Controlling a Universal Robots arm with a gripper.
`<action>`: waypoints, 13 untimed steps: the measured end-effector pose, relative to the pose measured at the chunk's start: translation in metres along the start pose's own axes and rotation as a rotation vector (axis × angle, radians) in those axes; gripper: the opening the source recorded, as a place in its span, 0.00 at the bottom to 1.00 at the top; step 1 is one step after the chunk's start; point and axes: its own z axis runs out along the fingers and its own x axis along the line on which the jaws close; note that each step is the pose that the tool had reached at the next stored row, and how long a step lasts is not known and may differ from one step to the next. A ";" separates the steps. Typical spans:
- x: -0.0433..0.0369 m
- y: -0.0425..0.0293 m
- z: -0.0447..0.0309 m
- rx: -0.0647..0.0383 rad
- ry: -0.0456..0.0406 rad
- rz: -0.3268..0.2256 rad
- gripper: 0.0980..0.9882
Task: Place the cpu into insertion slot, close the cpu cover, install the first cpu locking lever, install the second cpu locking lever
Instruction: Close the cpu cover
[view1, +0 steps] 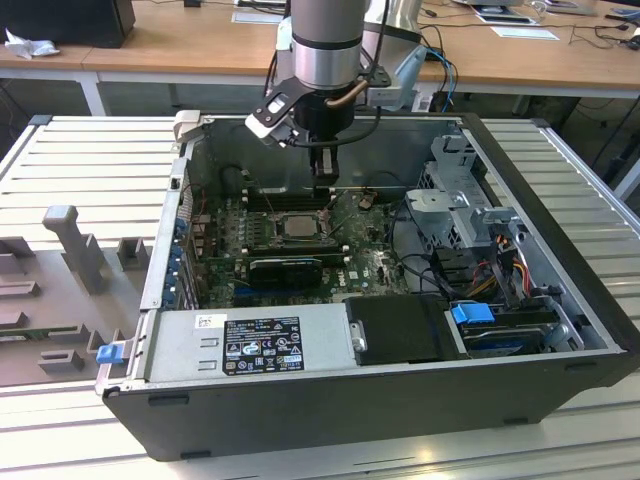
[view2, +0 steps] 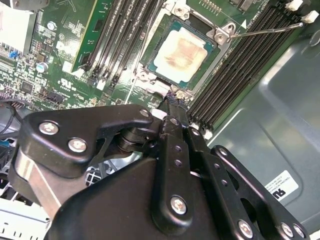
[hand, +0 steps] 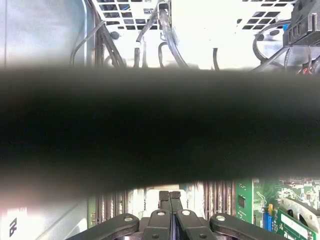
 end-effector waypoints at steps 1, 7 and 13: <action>0.0000 0.0004 0.0000 0.000 0.0000 0.000 0.01; 0.0001 0.0045 -0.0005 0.002 -0.0003 0.000 0.01; 0.0004 0.0147 -0.0085 0.008 -0.0014 0.000 0.01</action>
